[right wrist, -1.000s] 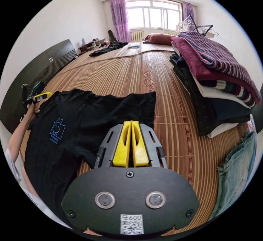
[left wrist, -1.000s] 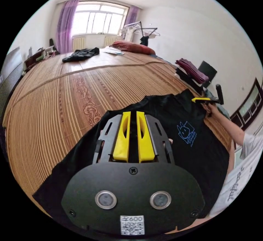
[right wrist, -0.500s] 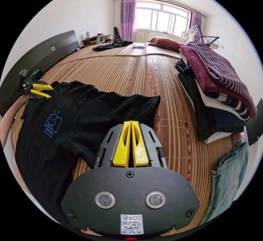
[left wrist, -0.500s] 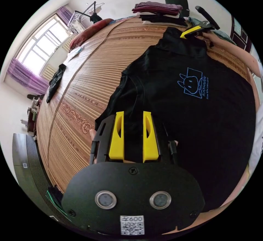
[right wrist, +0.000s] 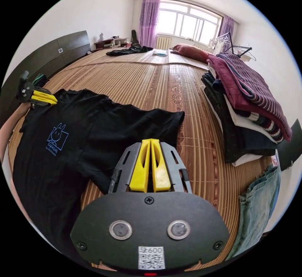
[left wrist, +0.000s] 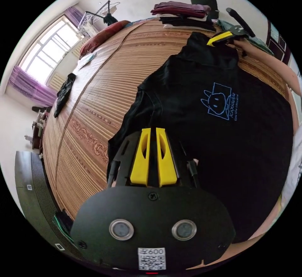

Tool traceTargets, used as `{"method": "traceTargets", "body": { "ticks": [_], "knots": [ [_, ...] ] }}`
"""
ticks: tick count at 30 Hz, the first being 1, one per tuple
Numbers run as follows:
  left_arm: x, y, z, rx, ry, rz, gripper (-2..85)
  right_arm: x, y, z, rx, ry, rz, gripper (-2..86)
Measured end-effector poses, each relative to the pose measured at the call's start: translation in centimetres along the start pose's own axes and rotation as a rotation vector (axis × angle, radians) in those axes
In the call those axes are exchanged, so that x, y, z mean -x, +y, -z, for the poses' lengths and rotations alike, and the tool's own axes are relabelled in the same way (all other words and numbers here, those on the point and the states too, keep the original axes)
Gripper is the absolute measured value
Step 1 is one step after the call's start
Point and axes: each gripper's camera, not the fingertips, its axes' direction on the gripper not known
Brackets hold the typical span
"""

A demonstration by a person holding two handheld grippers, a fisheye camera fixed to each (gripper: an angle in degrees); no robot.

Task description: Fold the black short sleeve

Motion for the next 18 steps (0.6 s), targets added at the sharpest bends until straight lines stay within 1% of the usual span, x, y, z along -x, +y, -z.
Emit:
{"method": "traceTargets", "body": {
  "ticks": [1, 3, 6, 8, 9, 10, 11, 13, 14, 15, 16, 17, 18],
  "knots": [
    [-0.1, 0.1, -1.4, 0.040, -0.067, 0.072, 2.3, -0.4, -0.9, 0.1, -0.001, -0.001, 0.003, -0.9],
    [-0.6, 0.7, -1.8, -0.032, -0.127, 0.132, 2.4, -1.1, -2.2, 0.3, 0.000, -0.011, 0.003, -0.9],
    [0.2, 1.5, -1.5, -0.059, -0.172, 0.265, 2.6, -3.0, -4.4, 0.7, 0.001, -0.034, -0.012, -0.9],
    [1.1, 3.5, 0.7, -0.177, -0.228, 0.373, 1.4, -4.3, -5.8, 0.9, 0.002, -0.043, -0.029, -0.9],
    [1.3, 4.1, 1.3, -0.207, -0.236, 0.401, 1.1, -5.5, -6.6, 1.3, -0.004, -0.011, -0.068, -0.8],
    [2.0, 5.1, 2.1, -0.200, -0.235, 0.465, 0.8, -6.7, -7.3, 2.0, -0.017, 0.029, -0.116, -0.8],
    [3.0, 5.9, 2.0, -0.133, -0.219, 0.517, 0.6, -7.2, -7.6, 2.3, -0.020, 0.047, -0.142, -0.8],
    [4.5, 8.1, 1.5, -0.061, -0.216, 0.566, 0.5, -7.6, -8.9, 3.3, -0.023, 0.116, -0.168, -0.9],
    [5.8, 10.4, 1.3, -0.023, -0.272, 0.644, 0.4, -7.5, -9.4, 3.5, -0.019, 0.129, -0.160, -0.9],
    [6.5, 11.8, 1.4, -0.017, -0.303, 0.697, 0.4, -7.4, -10.4, 3.7, -0.017, 0.148, -0.148, -0.8],
    [7.9, 15.0, 1.7, -0.025, -0.333, 0.811, 0.3, -7.6, -11.3, 3.9, -0.017, 0.160, -0.140, -0.8],
    [9.4, 18.4, 1.4, -0.029, -0.318, 0.923, 0.3, -7.7, -11.7, 4.0, -0.017, 0.163, -0.138, -0.8],
    [10.1, 20.0, 0.9, -0.023, -0.288, 0.960, 0.2, -8.1, -12.5, 4.3, -0.017, 0.162, -0.139, -0.8]
  ]
}}
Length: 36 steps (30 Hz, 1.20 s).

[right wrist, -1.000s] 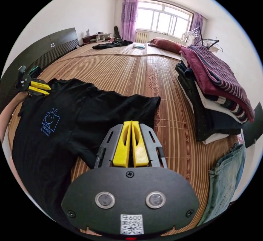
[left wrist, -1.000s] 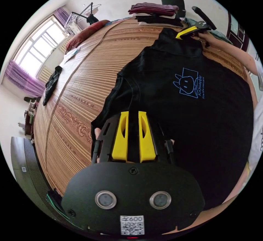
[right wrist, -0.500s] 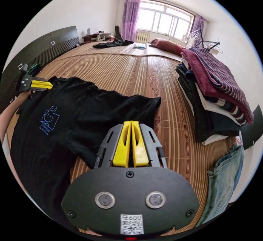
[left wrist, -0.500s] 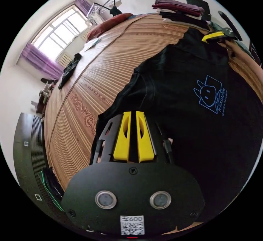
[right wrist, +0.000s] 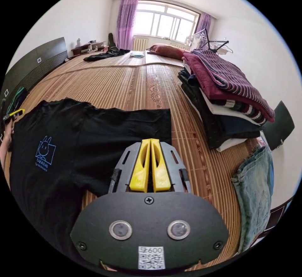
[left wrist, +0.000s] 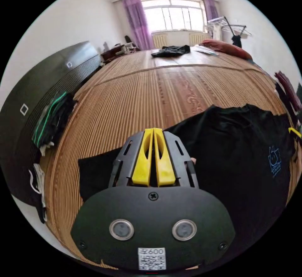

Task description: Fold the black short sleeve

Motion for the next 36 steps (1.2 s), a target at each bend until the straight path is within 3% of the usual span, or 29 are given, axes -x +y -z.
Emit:
{"method": "traceTargets", "body": {
  "ticks": [1, 2, 6, 10, 13, 15, 17, 19, 21, 23, 25, 27, 28, 30, 31, 33, 35, 36],
  "knots": [
    [2.2, 0.8, -2.8, 0.108, 0.042, 0.013, 0.2, -0.5, -0.9, 0.3, 0.001, -0.007, -0.003, -0.8],
    [4.2, 1.3, -3.5, 0.095, 0.140, 0.049, 0.2, -0.8, -1.4, 0.4, 0.002, -0.013, -0.007, -0.8],
    [7.0, 0.8, -4.7, 0.105, 0.236, 0.191, 0.2, -3.2, -4.4, 1.6, 0.004, -0.074, -0.032, -0.8],
    [3.8, 0.2, -4.7, 0.084, 0.065, 0.117, 0.3, -4.4, -7.1, 3.0, 0.008, -0.119, -0.029, -0.9],
    [4.0, 0.4, -4.1, 0.034, 0.148, 0.090, 0.3, -4.3, -8.7, 4.5, 0.003, -0.103, -0.017, -0.9],
    [6.0, 2.1, -1.4, -0.126, 0.145, 0.206, 0.3, -4.3, -9.7, 5.4, 0.001, -0.098, -0.016, -0.9],
    [8.8, 5.6, 2.1, -0.251, -0.091, 0.413, 0.3, -4.2, -10.5, 6.5, 0.000, -0.091, -0.011, -0.9],
    [10.7, 6.8, 2.1, -0.138, -0.153, 0.469, 0.3, -3.9, -11.4, 8.3, -0.016, -0.060, -0.012, -0.8],
    [11.6, 6.8, 1.6, 0.025, -0.142, 0.365, 0.3, -3.4, -12.2, 9.5, -0.017, -0.031, -0.010, -0.8],
    [10.8, 7.3, 1.4, 0.109, -0.330, 0.180, 0.4, -2.7, -12.8, 10.8, -0.019, 0.009, -0.003, -0.8],
    [11.0, 8.2, -0.4, 0.228, -0.381, 0.069, 0.4, -1.2, -12.8, 13.8, -0.067, 0.173, -0.043, -0.8],
    [12.5, 9.7, 1.0, 0.167, -0.371, 0.138, 0.4, 1.4, -10.3, 19.4, -0.263, 0.328, -0.058, -0.8],
    [13.2, 11.2, 3.9, 0.032, -0.389, 0.281, 0.4, 3.5, -7.8, 23.2, -0.427, 0.395, -0.059, -0.8],
    [11.7, 13.5, 8.1, -0.228, -0.323, 0.270, 0.5, 5.8, -5.0, 26.9, -0.535, 0.360, -0.010, -0.8],
    [9.8, 14.5, 9.6, -0.322, -0.264, 0.146, 0.5, 6.8, -4.5, 27.7, -0.473, 0.255, 0.068, -0.8],
    [7.0, 15.1, 9.5, -0.248, -0.136, -0.060, 0.6, 8.3, -4.6, 27.6, -0.316, 0.177, 0.164, -0.8],
    [4.9, 15.2, 5.6, 0.115, -0.074, -0.226, 0.6, 9.2, -5.6, 24.9, -0.071, 0.173, 0.220, -0.8],
    [4.9, 15.4, 5.5, 0.104, -0.092, -0.218, 0.6, 8.7, -5.8, 21.8, 0.125, 0.198, 0.214, -0.8]
  ]
}}
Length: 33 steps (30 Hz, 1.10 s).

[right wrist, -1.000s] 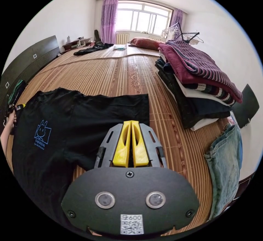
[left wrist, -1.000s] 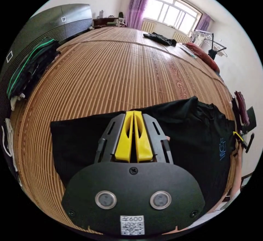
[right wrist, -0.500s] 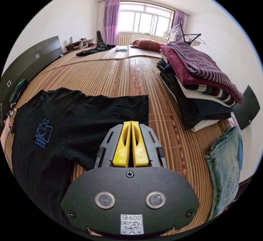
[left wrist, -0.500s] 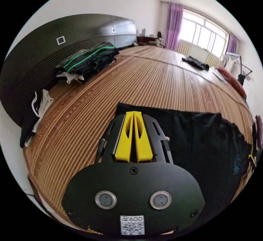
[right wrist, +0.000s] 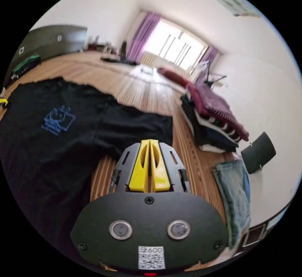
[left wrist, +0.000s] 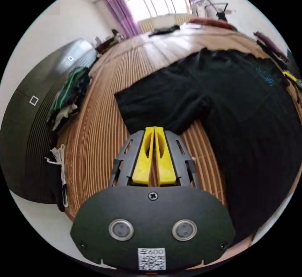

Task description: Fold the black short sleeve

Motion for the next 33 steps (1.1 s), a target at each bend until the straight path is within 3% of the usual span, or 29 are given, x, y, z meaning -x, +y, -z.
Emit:
{"method": "traceTargets", "body": {
  "ticks": [1, 2, 4, 6, 8, 11, 14, 18, 21, 23, 26, 33],
  "knots": [
    [0.5, 0.5, 0.4, -0.031, -0.046, 0.055, 0.6, -0.7, 1.1, 1.5, -0.088, -0.007, -0.010, -0.8],
    [1.6, 0.5, -0.1, 0.062, -0.160, 0.168, 0.6, -1.6, 1.5, 1.7, -0.084, 0.039, -0.071, -0.8],
    [3.4, 1.0, -0.1, 0.143, -0.199, 0.273, 0.7, -6.2, 3.9, 2.3, -0.011, 0.179, -0.324, -0.8],
    [4.6, 2.2, 1.9, 0.089, -0.128, 0.404, 0.6, -8.1, 7.9, 5.8, -0.147, 0.020, -0.378, -0.8],
    [3.4, 4.5, 6.0, -0.131, -0.028, 0.368, 0.7, -7.9, 13.2, 9.9, -0.336, -0.142, -0.314, -0.8],
    [-0.2, 8.6, 9.8, -0.288, -0.174, 0.268, 0.7, -5.7, 21.7, 13.8, -0.430, -0.266, -0.207, -0.8],
    [-2.9, 12.2, 10.7, -0.364, -0.069, 0.148, 0.6, -3.2, 28.1, 16.6, -0.521, -0.466, -0.095, -0.8],
    [-3.9, 13.2, 8.8, -0.245, 0.227, 0.045, 0.5, 1.3, 28.9, 14.1, -0.392, -0.799, -0.134, -0.8],
    [-4.5, 12.9, 6.0, -0.142, 0.310, 0.000, 0.5, 6.8, 27.2, 10.5, -0.318, -0.733, -0.136, -0.8],
    [-5.0, 12.7, 3.6, -0.065, 0.290, -0.046, 0.6, 10.0, 25.3, 7.6, -0.261, -0.676, -0.126, -0.8],
    [-5.3, 12.9, 2.9, -0.083, 0.210, -0.085, 0.6, 13.7, 22.8, 2.4, -0.202, -0.582, -0.147, -0.8],
    [-5.1, 13.3, 1.0, -0.095, 0.084, -0.155, 0.6, 20.2, 21.9, -9.9, -0.093, -0.613, -0.141, -0.8]
  ]
}}
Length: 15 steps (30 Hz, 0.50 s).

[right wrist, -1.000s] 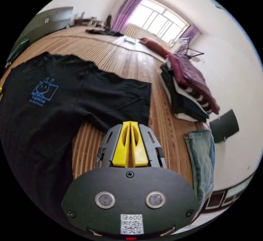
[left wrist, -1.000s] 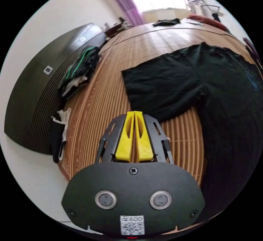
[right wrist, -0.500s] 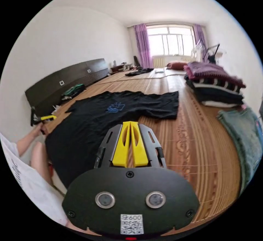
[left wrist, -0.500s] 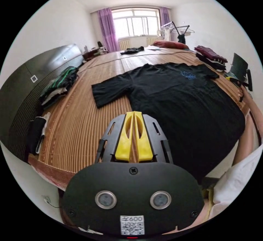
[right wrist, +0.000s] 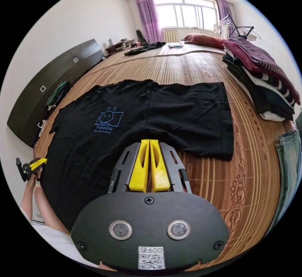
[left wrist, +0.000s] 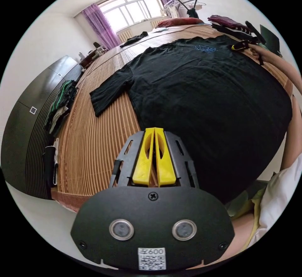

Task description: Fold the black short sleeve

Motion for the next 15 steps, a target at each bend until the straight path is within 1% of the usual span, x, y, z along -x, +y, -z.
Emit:
{"method": "traceTargets", "body": {
  "ticks": [1, 2, 3, 4, 5, 6, 7, 8, 9, 10, 11, 12, 14, 15],
  "knots": [
    [0.5, -0.3, 0.0, 0.033, -0.012, -0.001, 0.6, 0.4, 0.6, -1.3, 0.016, 0.004, 0.014, -0.8],
    [1.2, -1.0, 0.3, 0.107, -0.037, 0.061, 0.5, 0.7, 1.0, -1.9, 0.021, 0.008, 0.027, -0.8],
    [1.5, -1.4, 0.8, 0.121, -0.039, 0.118, 0.5, 1.5, 1.8, -3.2, 0.029, 0.020, 0.065, -0.8],
    [1.7, -2.1, 2.7, 0.058, 0.040, 0.245, 0.4, 2.4, 2.5, -4.9, 0.059, 0.040, 0.104, -0.8],
    [0.7, -2.8, 4.8, -0.106, 0.253, 0.289, 0.4, 2.8, 2.9, -5.8, 0.076, 0.049, 0.122, -0.8],
    [-0.4, -3.4, 5.6, -0.195, 0.376, 0.267, 0.3, 3.4, 3.5, -7.4, 0.103, 0.059, 0.150, -0.8],
    [-3.4, -5.0, 6.2, -0.279, 0.579, 0.203, 0.3, 4.1, 4.1, -8.9, 0.136, 0.071, 0.174, -0.8],
    [-7.5, -7.2, 5.5, -0.235, 0.725, 0.145, 0.3, 4.4, 4.3, -9.7, 0.151, 0.077, 0.184, -0.8],
    [-9.9, -8.3, 5.1, -0.206, 0.782, 0.095, 0.3, 5.0, 4.9, -11.2, 0.184, 0.087, 0.205, -0.8],
    [-15.2, -10.2, 4.3, -0.158, 0.858, -0.044, 0.2, 5.9, 5.7, -12.6, 0.210, 0.104, 0.248, -0.8],
    [-20.2, -11.8, 3.6, -0.112, 0.882, -0.159, 0.2, 6.3, 6.1, -13.3, 0.222, 0.112, 0.268, -0.8],
    [-22.4, -12.4, 3.3, -0.101, 0.874, -0.197, 0.2, 6.9, 6.9, -14.6, 0.248, 0.126, 0.298, -0.8],
    [-29.0, -14.4, 3.0, -0.160, 0.759, -0.277, 0.2, 6.6, 8.2, -16.4, 0.273, 0.123, 0.289, -0.8],
    [-30.6, -15.0, 2.8, -0.144, 0.707, -0.302, 0.2, 5.5, 8.6, -17.4, 0.286, 0.097, 0.218, -0.8]
  ]
}}
